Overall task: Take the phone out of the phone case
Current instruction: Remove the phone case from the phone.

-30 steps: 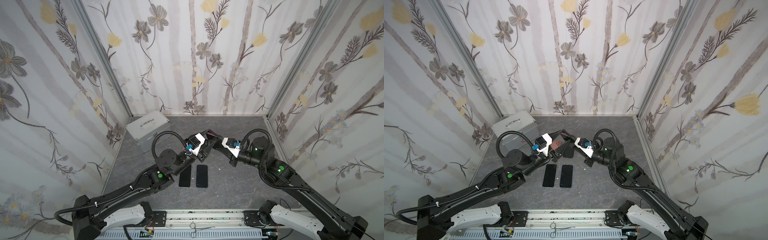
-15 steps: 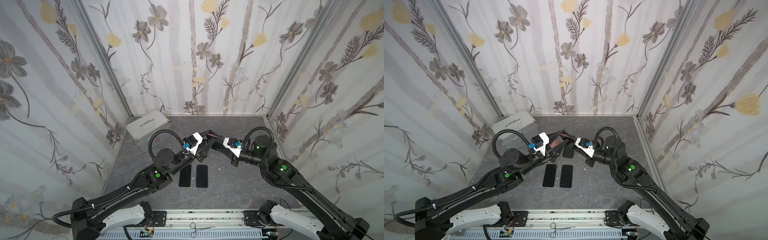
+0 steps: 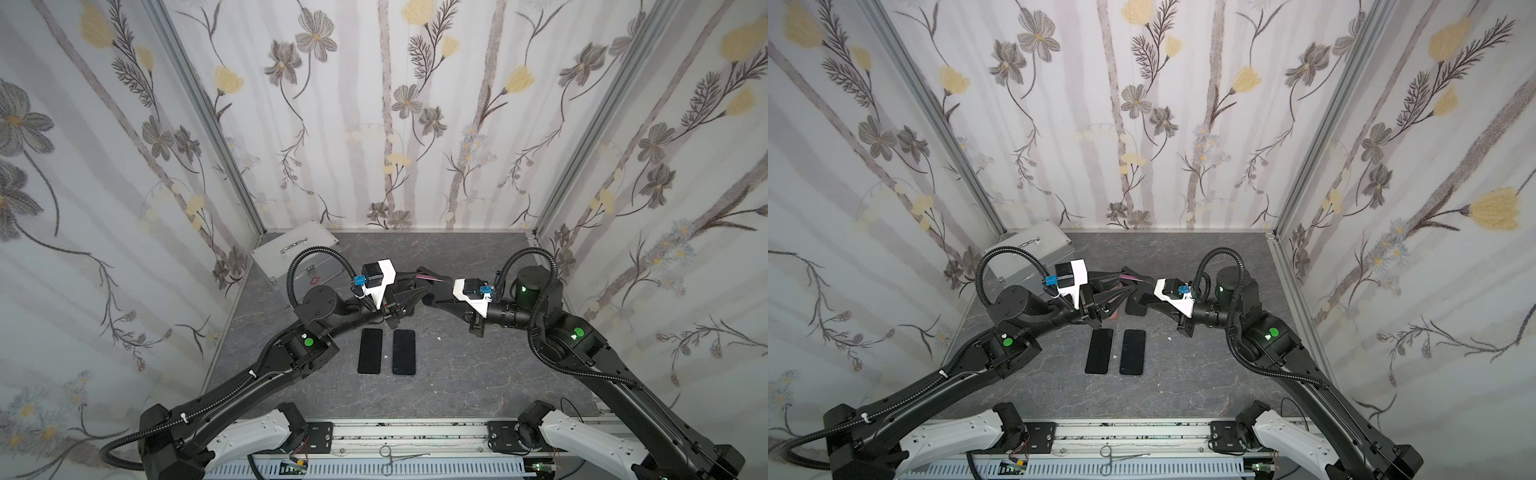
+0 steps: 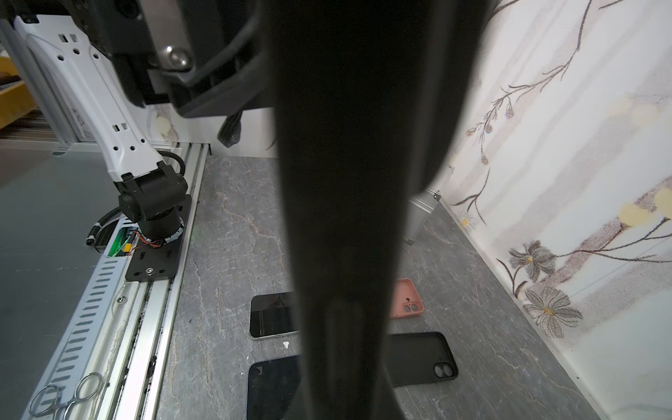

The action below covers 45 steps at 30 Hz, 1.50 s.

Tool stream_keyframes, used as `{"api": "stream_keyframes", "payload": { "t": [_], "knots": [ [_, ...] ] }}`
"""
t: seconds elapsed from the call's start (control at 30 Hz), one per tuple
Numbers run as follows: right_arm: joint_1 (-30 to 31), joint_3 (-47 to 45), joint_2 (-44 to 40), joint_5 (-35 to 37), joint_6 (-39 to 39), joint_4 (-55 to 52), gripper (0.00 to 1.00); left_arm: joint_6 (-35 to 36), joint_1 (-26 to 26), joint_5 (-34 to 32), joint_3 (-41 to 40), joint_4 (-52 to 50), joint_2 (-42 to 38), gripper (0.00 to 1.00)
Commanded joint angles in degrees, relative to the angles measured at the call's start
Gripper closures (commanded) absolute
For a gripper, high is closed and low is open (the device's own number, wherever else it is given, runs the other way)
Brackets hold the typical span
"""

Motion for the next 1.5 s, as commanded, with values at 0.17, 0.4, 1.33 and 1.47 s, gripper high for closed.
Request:
{"api": "stream_keyframes", "payload": {
  "t": [0.17,0.4,1.33,1.47],
  "knots": [
    [0.2,0.7,0.2,-12.4,0.2,7.5,1.00,-5.0,0.2,13.4,0.9,-4.3,2.7,0.65],
    [-0.7,-0.6,-0.2,-14.9,3.9,11.9,1.00,-5.0,0.2,13.9,1.2,-4.1,2.7,0.75],
    [-5.6,13.8,4.0,-2.4,7.0,-13.0,0.49,32.8,1.7,3.3,10.4,-37.4,6.9,1.00],
    [-2.9,19.0,9.3,-0.5,6.3,-19.2,0.50,33.8,1.7,3.6,11.1,-38.1,7.3,1.00]
  ]
}}
